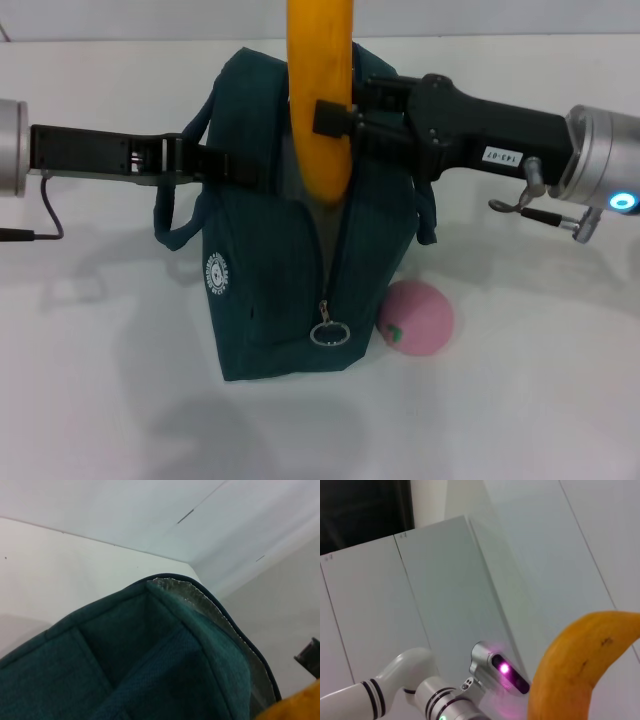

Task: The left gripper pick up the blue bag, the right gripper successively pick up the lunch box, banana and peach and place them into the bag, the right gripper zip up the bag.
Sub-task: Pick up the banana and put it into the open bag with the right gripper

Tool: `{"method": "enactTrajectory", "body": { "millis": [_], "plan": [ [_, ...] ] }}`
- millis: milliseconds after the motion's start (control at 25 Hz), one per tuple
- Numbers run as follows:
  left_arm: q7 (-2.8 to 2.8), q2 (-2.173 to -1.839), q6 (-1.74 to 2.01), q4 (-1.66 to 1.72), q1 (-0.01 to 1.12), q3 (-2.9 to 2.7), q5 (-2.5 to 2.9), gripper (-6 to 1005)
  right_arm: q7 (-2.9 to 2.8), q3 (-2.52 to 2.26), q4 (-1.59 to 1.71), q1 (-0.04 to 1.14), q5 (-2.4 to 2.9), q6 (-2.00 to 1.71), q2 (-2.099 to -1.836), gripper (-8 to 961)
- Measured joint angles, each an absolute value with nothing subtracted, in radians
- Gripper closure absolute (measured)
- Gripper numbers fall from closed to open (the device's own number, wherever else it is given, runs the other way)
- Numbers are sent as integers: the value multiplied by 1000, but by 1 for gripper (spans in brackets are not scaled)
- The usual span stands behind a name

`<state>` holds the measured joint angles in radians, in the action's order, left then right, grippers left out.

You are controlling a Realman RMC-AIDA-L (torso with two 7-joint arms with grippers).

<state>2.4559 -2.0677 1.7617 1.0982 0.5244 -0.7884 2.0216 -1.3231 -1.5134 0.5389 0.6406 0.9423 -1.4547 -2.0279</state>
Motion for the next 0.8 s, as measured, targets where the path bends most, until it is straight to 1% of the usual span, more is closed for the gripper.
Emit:
{"method": "enactTrajectory", "body": {
  "millis": [680,800],
  "plan": [
    [2456,-2071,1760,1098,525,-789,2020,964,-1267,-1562,485,634,890,-1452,-2028,536],
    [2456,-2072,1759,1098,525,-791,2020,964,-1261,-1566,466,635,867,-1445,-2028,473]
  ]
}}
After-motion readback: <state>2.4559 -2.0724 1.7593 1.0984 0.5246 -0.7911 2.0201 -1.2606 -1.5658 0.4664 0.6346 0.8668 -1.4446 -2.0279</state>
